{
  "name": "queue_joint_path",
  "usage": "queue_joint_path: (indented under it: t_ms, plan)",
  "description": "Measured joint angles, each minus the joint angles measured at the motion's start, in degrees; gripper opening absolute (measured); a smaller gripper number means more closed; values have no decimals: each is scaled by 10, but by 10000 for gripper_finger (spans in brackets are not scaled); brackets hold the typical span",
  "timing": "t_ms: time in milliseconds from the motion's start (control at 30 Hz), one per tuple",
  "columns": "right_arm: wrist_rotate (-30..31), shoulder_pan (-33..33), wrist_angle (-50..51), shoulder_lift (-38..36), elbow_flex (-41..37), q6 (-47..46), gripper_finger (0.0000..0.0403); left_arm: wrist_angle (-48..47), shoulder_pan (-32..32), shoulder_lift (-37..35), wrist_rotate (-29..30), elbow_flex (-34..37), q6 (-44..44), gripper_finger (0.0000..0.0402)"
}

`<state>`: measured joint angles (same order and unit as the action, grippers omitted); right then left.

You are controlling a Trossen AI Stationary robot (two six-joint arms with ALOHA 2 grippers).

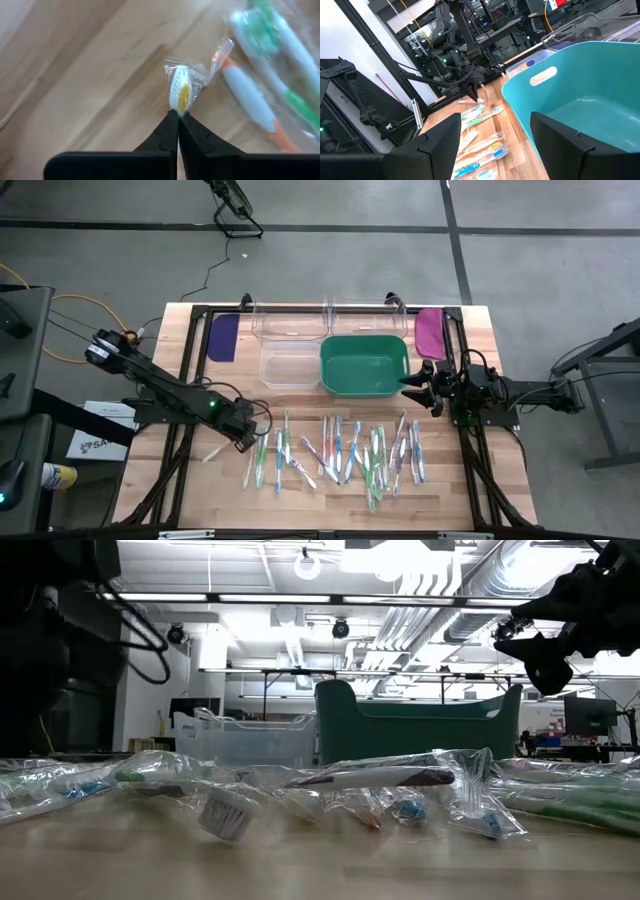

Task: Pick & Place Toothbrushes
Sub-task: Put the orange toothbrush into the left transparent bin

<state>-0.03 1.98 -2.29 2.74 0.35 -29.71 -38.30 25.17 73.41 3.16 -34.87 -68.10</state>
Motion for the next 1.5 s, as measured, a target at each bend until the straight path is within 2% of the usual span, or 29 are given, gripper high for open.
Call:
queue_joint_path:
  t_ms: [267, 533, 733, 900, 1067, 1333, 1500]
  plan:
    - [0, 0, 0, 0, 0, 0, 233, 30, 0, -81, 43, 0, 47, 1]
    - [0, 0, 1, 0, 0, 0, 233, 97, 0, -180, 162, 0, 125, 0]
    - [0, 0, 4, 0, 0, 0, 233, 208, -2, -201, 230, 0, 202, 0]
    - [0, 0, 4, 0, 0, 0, 233, 288, -34, -199, 245, -3, 274, 0]
    - [0, 0, 4, 0, 0, 0, 233, 262, -82, -199, 240, -64, 366, 0]
    - [0, 0, 4, 0, 0, 0, 233, 134, -192, -192, 225, -207, 531, 0]
    - [0, 0, 4, 0, 0, 0, 233, 78, -280, -156, 182, -288, 642, 0]
